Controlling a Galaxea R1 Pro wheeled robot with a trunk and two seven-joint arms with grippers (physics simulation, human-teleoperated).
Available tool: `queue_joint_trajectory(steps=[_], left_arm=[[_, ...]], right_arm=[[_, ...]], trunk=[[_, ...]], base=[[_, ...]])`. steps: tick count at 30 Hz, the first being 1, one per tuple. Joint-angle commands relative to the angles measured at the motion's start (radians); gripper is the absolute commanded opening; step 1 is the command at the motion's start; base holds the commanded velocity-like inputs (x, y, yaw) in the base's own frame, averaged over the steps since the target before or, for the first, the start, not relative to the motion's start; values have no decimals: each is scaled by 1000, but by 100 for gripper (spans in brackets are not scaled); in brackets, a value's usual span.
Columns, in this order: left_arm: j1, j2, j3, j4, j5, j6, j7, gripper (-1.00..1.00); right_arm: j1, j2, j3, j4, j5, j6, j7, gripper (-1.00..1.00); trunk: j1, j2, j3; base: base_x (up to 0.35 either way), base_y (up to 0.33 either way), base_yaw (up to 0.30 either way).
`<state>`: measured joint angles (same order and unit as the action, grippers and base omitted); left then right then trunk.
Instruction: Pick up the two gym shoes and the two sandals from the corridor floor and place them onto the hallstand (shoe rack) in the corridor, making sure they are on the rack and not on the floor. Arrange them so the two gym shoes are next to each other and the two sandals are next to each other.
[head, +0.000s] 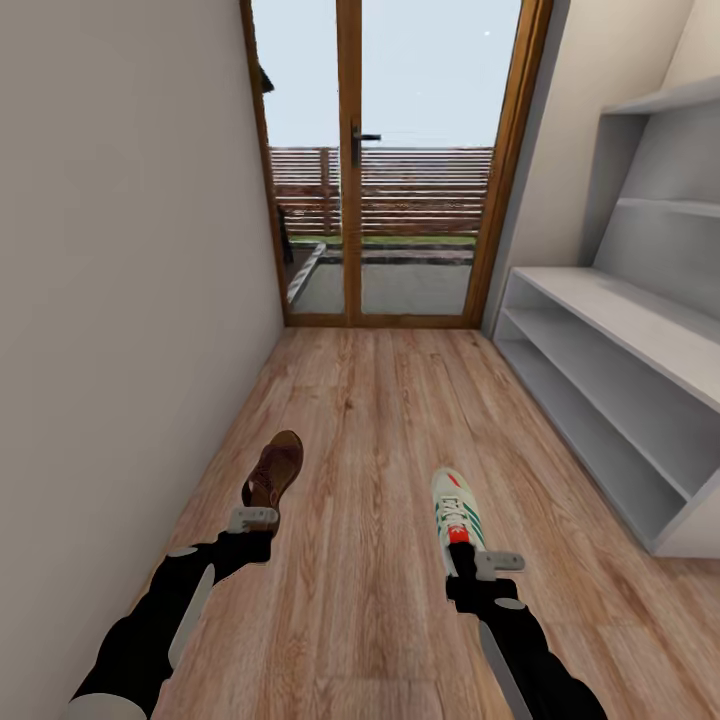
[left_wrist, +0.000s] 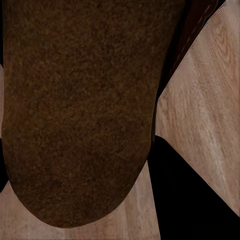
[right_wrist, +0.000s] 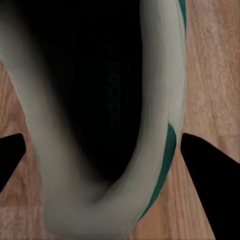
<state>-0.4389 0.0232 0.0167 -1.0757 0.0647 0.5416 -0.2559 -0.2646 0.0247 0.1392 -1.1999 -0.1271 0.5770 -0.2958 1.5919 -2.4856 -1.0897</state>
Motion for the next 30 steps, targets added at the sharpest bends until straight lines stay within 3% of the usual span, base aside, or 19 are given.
queue_joint_trajectory(steps=[1, 30], left_arm=[[0, 0, 2, -1, 6, 8, -6, -100], [0, 0, 2, -1, 5, 8, -6, -100]], right_arm=[[-1, 0, 2, -1, -9, 3, -10, -100], [-1, 0, 3, -1, -9, 3, -10, -100]], trunk=[[0, 0, -1], [0, 0, -1]], base=[[346, -1, 0], [346, 0, -2]])
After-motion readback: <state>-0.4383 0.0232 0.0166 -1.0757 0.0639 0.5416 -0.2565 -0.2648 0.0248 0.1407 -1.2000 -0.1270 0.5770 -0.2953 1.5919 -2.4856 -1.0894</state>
